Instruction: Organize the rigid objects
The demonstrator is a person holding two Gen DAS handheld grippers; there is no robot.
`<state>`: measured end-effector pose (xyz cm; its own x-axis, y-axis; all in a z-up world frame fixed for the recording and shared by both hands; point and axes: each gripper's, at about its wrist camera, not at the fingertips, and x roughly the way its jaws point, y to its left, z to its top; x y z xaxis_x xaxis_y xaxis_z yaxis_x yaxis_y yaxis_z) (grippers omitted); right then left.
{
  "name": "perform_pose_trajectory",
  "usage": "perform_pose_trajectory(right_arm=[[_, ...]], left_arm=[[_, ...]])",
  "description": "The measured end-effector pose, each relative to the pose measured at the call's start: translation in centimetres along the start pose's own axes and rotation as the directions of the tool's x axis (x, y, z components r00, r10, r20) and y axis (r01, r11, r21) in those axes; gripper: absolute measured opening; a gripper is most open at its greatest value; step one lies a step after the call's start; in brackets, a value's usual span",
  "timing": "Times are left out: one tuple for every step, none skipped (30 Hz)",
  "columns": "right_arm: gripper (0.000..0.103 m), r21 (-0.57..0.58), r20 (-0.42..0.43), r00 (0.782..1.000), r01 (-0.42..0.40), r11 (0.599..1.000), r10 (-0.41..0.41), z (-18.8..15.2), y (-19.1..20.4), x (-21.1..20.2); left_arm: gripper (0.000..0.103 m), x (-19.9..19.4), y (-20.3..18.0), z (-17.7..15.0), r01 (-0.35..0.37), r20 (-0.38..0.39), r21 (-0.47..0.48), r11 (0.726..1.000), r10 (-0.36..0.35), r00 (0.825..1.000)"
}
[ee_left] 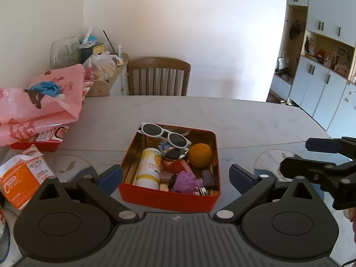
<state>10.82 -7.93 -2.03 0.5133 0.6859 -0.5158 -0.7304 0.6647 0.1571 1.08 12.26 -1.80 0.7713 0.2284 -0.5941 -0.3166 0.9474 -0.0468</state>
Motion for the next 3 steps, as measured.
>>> perform_pose_trajectory(right_arm=[[0.103,0.002,0.000,1.000,0.003,1.000,-0.003,0.00,-0.17,0.04],[0.103,0.003,0.000,1.000,0.010,1.000,-0.010,-0.01,-0.37,0.04],[0.103,0.005,0.002,1.000,0.017,1.000,-0.017,-0.02,-0.66,0.05]], left_arm=[[0.102,0.14,-0.11,0.11,0.000,-0.001,-0.001,1.000,0.000,1.000],[0.102,0.28,-0.19,0.18,0.000,-0.002,-0.003,1.000,0.000,1.000],[0.102,0.42,-0.29,0.27,-0.003,-0.002,-0.005,1.000,0.003,1.000]])
